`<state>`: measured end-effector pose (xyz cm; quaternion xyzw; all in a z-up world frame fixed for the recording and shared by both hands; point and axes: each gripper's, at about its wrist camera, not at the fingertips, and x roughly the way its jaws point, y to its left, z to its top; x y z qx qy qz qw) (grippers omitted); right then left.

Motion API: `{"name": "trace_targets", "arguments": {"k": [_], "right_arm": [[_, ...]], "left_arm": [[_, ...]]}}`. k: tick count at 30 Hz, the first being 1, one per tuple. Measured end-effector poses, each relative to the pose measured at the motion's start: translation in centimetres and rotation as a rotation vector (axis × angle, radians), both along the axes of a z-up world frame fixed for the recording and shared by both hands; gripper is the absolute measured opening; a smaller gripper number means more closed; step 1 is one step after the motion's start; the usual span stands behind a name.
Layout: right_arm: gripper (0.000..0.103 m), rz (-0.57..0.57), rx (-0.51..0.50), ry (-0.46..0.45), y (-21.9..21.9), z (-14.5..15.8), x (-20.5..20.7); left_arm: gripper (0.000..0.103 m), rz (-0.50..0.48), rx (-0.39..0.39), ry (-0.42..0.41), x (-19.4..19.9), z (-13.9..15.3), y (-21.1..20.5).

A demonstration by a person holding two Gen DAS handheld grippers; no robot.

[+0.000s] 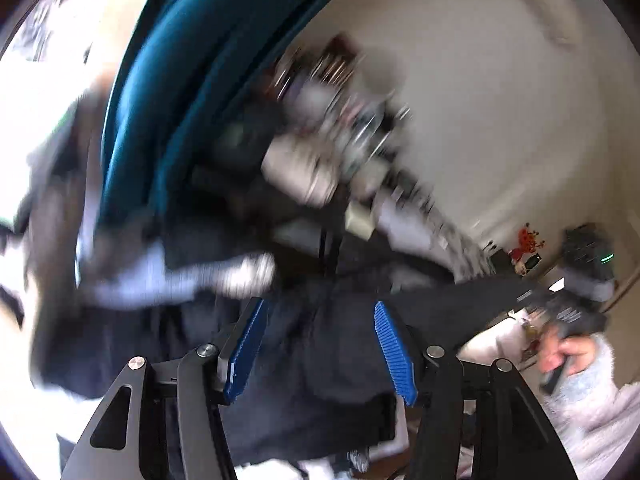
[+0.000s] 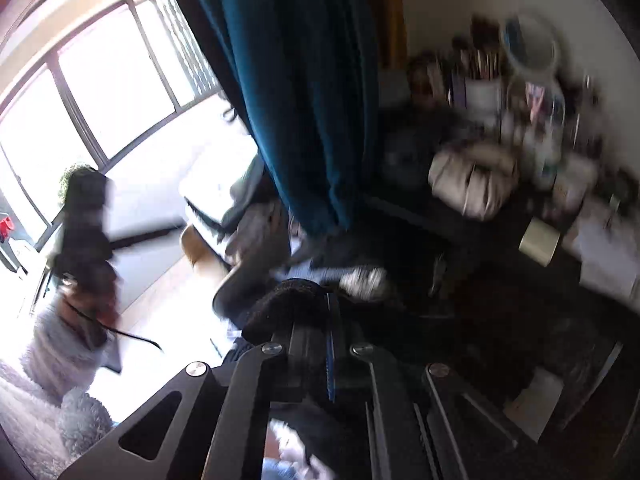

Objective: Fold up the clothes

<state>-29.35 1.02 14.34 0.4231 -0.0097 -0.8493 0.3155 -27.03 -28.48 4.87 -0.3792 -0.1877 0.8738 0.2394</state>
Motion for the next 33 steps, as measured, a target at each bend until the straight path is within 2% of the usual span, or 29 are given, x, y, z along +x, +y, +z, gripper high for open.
{"name": "trace_targets", "arguments": {"k": [6,9,14,17,18,19,21,23,26,28,31,33], "right_arm": [[0.005,0.004,-0.015,0.058,-0.3,2.3,1.1],[0.005,0.028,-0.048,0.127,-1.0,5.2,2.3],[0.005,0.054,-0.105,0.247,-1.3,10.4,4.7],[0.005,0.033,-0.123,0.245,-0.9,11.1,4.4],[0.005,0.020,-0.121,0.232,-0.8,10.8,4.0],[0.005,0.007,-0.110,0.213,-0.8,10.0,3.5],[0.005,-0.038,-0.081,0.114,-0.6,5.9,1.2],[0.005,-0.088,-0.038,-0.006,-0.2,0.8,-1.7],[0.005,-0.195,0.080,-0.182,0.9,-8.6,-6.6],[0.005,-0.293,0.099,-0.268,2.7,-13.7,-9.0],[0.005,-0.388,0.127,-0.318,4.7,-18.1,-10.8],[0.005,-0.410,0.127,-0.341,5.5,-20.0,-11.4]], "left_arm": [[0.074,-0.055,-0.032,-0.087,4.7,-6.9,1.4],[0.075,-0.103,-0.075,-0.031,6.5,-5.9,1.6],[0.075,-0.206,-0.130,0.037,7.1,-4.0,3.2],[0.075,-0.234,-0.204,0.075,7.3,-4.1,4.5],[0.075,-0.234,-0.204,0.066,7.0,-4.6,4.5],[0.075,-0.231,-0.197,0.052,6.8,-5.3,4.5],[0.075,-0.210,-0.164,0.000,6.0,-6.9,4.1],[0.075,-0.181,-0.165,-0.039,5.3,-8.6,3.8],[0.075,-0.150,-0.170,-0.092,4.5,-10.9,3.7],[0.075,-0.161,-0.165,-0.123,4.3,-12.0,4.2],[0.075,-0.217,-0.199,-0.156,4.3,-13.9,6.0],[0.075,-0.269,-0.237,-0.173,4.3,-15.1,7.8]]}}
